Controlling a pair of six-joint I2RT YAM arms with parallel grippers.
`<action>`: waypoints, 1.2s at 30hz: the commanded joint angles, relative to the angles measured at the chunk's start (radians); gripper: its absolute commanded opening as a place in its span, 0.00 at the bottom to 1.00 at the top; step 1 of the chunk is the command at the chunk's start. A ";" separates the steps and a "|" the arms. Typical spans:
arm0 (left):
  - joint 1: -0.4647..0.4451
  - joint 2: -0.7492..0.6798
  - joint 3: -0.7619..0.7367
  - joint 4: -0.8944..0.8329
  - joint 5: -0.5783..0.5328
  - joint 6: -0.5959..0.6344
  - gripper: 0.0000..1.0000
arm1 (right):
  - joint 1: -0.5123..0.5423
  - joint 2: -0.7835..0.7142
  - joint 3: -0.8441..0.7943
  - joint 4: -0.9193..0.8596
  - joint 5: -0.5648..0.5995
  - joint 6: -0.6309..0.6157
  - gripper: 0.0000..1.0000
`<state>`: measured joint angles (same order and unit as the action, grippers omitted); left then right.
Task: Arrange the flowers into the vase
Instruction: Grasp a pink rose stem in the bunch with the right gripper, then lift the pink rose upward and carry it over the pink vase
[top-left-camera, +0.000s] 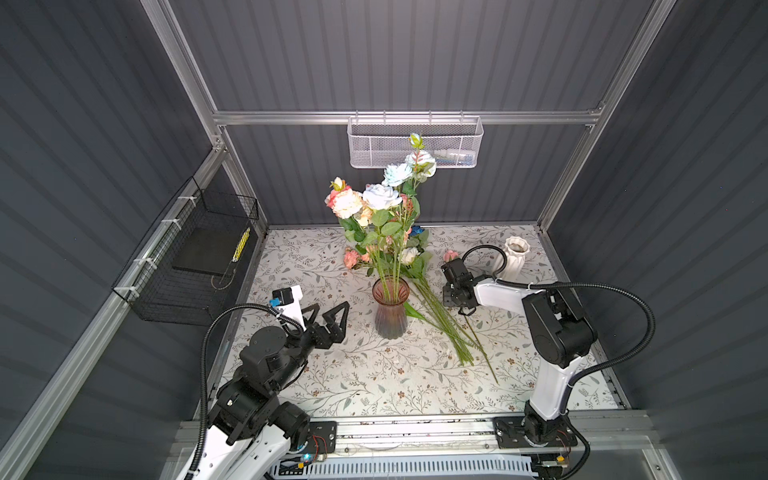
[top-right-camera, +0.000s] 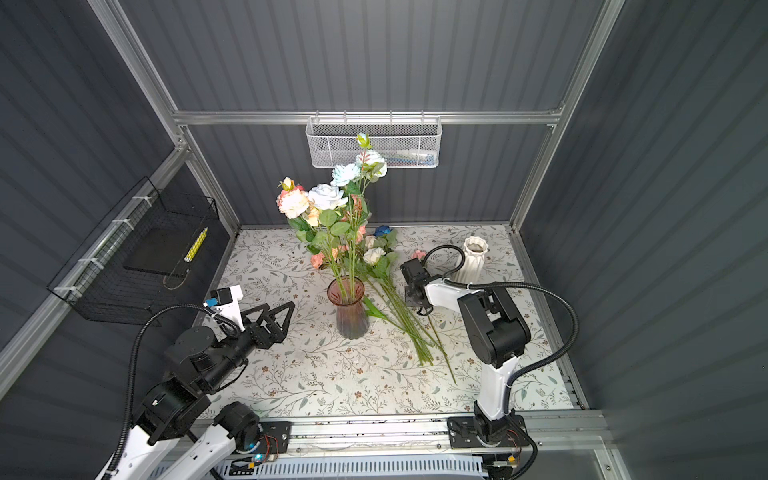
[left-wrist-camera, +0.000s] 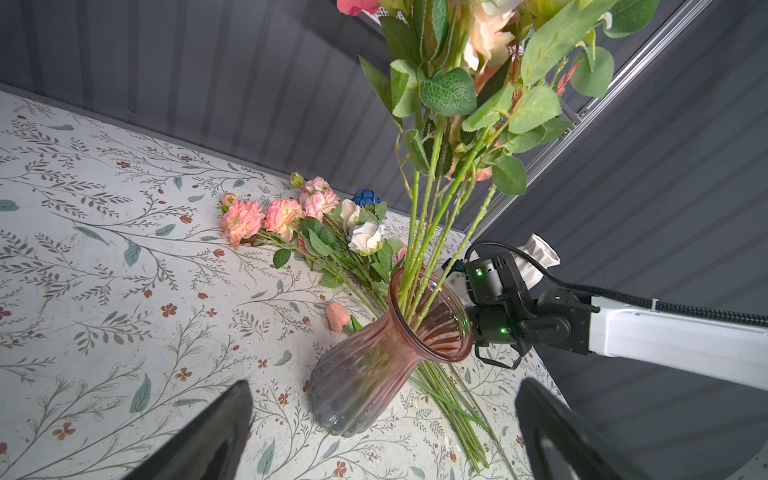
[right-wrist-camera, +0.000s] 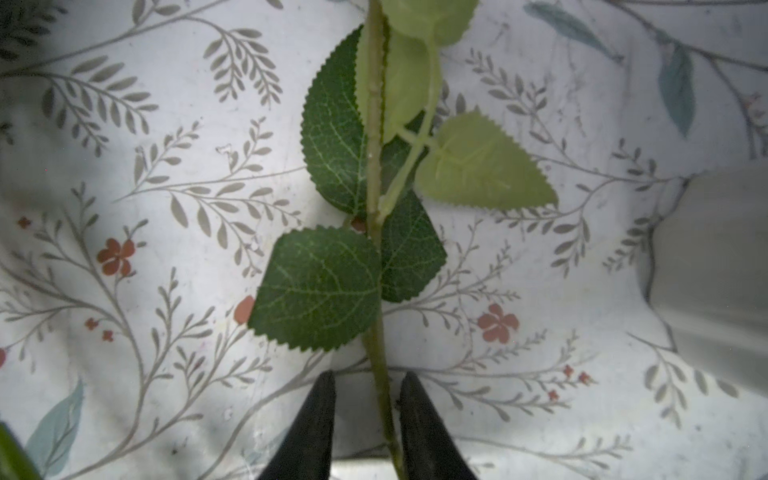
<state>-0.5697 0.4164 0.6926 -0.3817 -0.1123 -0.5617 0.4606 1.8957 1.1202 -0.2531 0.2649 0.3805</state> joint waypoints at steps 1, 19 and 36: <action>0.001 -0.005 0.001 -0.005 -0.015 0.006 1.00 | 0.004 0.012 -0.015 -0.003 0.002 0.000 0.22; 0.002 -0.004 0.014 -0.012 -0.014 0.015 1.00 | 0.129 -0.375 -0.177 0.284 0.182 -0.175 0.00; 0.002 0.004 0.050 -0.009 -0.006 0.016 1.00 | 0.435 -0.863 0.022 0.523 0.135 -0.355 0.00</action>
<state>-0.5697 0.4171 0.7040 -0.3828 -0.1165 -0.5583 0.8310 1.0409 1.0836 0.1555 0.4488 0.0921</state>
